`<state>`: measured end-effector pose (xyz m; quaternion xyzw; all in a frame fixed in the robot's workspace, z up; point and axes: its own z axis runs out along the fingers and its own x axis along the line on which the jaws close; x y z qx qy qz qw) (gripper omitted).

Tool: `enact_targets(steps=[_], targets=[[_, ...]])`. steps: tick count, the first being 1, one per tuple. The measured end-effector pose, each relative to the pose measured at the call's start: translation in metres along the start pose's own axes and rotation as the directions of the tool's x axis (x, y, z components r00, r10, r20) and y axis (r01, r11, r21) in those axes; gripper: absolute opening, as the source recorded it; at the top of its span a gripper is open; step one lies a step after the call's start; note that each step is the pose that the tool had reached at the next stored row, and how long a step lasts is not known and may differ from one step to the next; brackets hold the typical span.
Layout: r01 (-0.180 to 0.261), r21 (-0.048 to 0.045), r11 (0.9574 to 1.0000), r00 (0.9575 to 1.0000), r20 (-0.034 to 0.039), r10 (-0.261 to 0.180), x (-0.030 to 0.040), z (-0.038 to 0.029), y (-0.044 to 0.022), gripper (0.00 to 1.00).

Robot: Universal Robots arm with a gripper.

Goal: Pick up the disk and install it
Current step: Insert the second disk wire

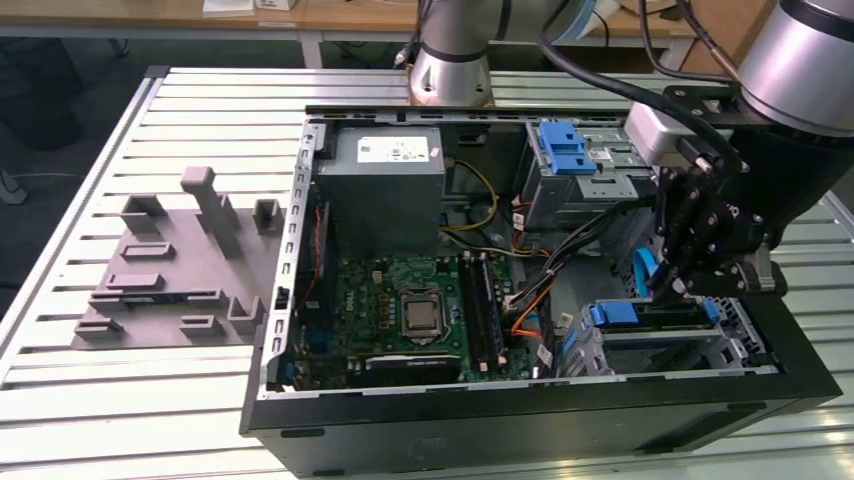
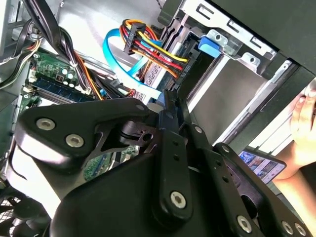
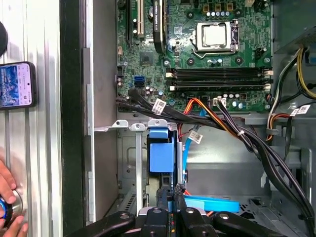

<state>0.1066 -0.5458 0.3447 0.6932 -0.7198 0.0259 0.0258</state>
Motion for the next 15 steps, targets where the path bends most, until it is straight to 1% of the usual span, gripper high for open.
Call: enact_targets(steps=[7,15], targets=[[0.0,-0.0002,1.0,1.0,0.001,0.0,-0.0005,0.0055,-0.0017,0.16],[0.0,-0.0015,1.0,1.0,0.0016,0.0,-0.0007,0.0076,-0.0034,0.16]])
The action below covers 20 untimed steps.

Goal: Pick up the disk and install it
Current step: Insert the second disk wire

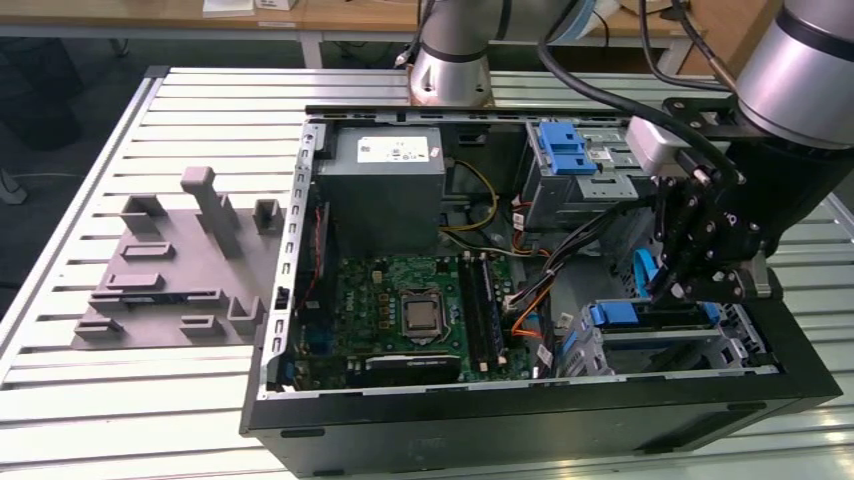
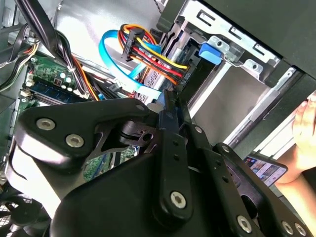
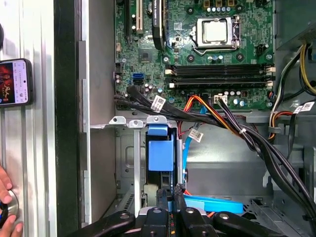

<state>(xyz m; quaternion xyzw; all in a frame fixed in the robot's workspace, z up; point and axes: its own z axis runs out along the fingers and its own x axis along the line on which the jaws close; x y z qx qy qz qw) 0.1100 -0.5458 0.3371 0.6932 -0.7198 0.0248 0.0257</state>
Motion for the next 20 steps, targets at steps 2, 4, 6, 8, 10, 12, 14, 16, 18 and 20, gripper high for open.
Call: enact_targets(steps=[2,4,6,8,10,12,14,16,18,20], targets=[[0.0,-0.0003,1.0,1.0,0.0001,0.0,0.0,0.0004,-0.0002,0.16],[0.0,-0.0006,1.0,1.0,0.0003,0.0,-0.0001,0.0008,-0.0004,0.16],[0.0,-0.0009,1.0,1.0,0.0003,0.0,-0.0001,0.0012,-0.0006,0.16],[0.0,-0.0012,1.0,1.0,0.0008,0.0,-0.0001,0.0017,-0.0009,0.16],[0.0,-0.0017,1.0,1.0,0.0016,0.0,-0.0002,0.0022,-0.0013,0.16],[0.0,-0.0022,1.0,1.0,0.0026,0.0,-0.0003,0.0028,-0.0016,0.16],[0.0,-0.0026,1.0,1.0,0.0032,0.0,-0.0003,0.0033,-0.0021,0.16],[0.0,-0.003,1.0,1.0,0.0036,0.0,-0.0004,0.0037,-0.0026,0.16],[0.0,-0.0033,1.0,1.0,0.0041,0.0,-0.0004,0.004,-0.0032,0.16],[0.0,-0.0033,1.0,1.0,0.0046,0.0,-0.0005,0.0043,-0.0039,0.16]])
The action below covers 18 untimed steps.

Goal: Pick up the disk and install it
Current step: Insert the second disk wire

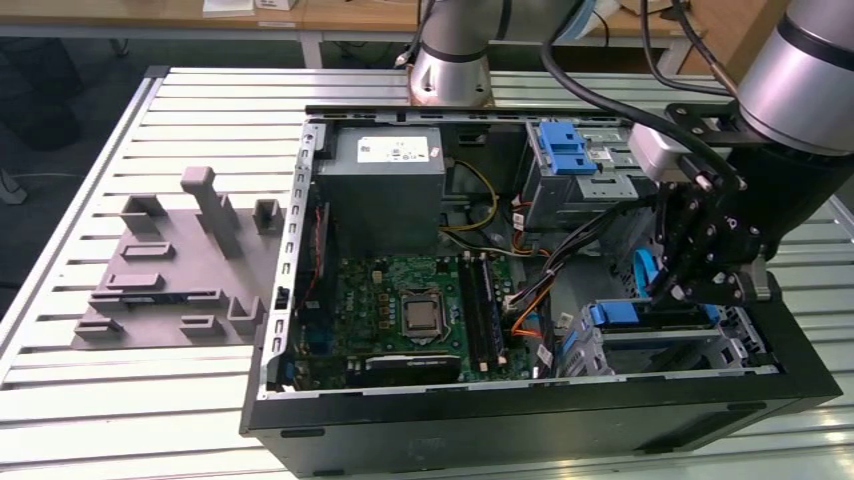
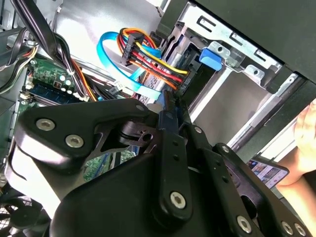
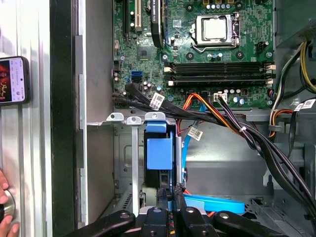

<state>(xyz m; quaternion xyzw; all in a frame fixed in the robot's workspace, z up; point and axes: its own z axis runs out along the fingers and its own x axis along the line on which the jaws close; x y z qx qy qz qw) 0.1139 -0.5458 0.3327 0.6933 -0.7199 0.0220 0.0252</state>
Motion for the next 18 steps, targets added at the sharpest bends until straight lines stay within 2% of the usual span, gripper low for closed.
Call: enact_targets(steps=[18], targets=[[0.0,0.0,1.0,1.0,0.0017,0.0,-0.0003,0.0034,-0.0005,0.17]])
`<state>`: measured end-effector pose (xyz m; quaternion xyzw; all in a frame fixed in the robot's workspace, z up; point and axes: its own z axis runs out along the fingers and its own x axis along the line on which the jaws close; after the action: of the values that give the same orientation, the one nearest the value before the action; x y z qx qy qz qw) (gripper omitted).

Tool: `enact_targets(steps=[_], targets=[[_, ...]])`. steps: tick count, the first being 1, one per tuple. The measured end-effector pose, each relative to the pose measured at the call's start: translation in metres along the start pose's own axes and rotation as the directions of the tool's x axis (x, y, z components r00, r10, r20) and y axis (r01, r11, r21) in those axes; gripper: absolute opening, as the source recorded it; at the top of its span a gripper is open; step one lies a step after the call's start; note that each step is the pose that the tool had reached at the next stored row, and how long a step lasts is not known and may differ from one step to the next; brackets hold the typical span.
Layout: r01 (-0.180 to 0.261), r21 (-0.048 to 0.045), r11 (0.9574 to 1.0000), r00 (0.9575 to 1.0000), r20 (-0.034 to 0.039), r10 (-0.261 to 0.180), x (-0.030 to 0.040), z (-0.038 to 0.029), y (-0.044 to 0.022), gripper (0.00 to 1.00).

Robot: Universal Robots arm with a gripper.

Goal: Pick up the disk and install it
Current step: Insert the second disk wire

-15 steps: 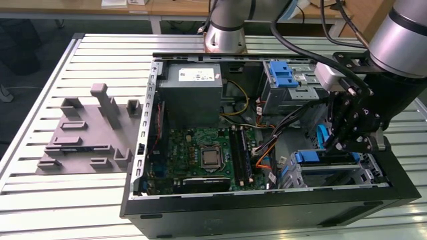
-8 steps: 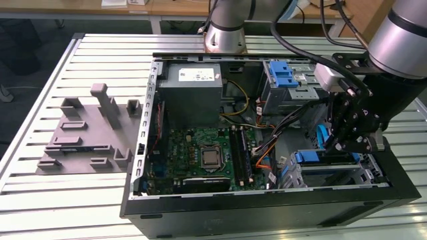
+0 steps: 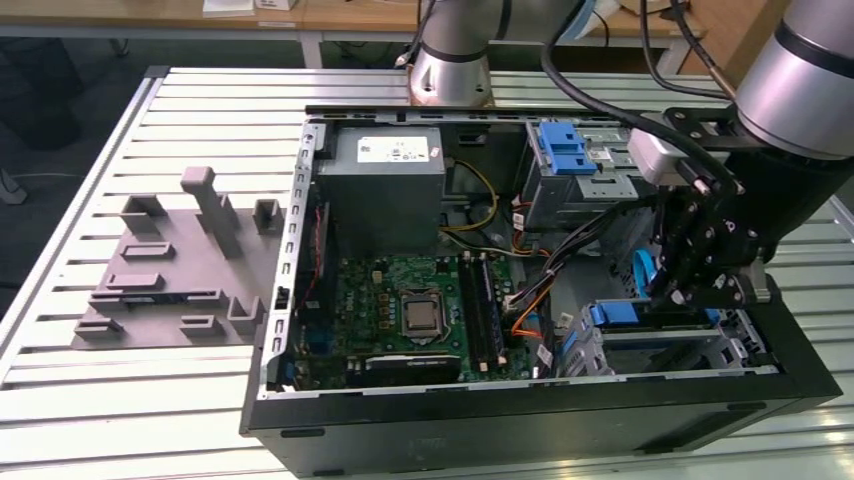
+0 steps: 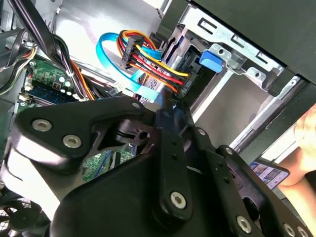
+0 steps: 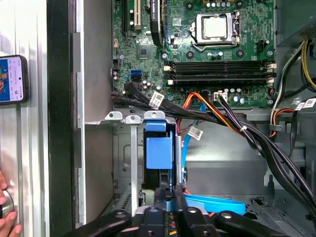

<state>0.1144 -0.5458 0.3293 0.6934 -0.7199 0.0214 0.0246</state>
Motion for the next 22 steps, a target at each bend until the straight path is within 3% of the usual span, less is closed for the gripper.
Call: enact_targets(steps=[1,22], targets=[[0.0,0.0,1.0,1.0,0.0,0.0,0.0,-0.0002,0.0,0.24],[0.0,-0.0001,1.0,1.0,-0.0007,0.0,0.0009,-0.013,0.0001,0.24]])
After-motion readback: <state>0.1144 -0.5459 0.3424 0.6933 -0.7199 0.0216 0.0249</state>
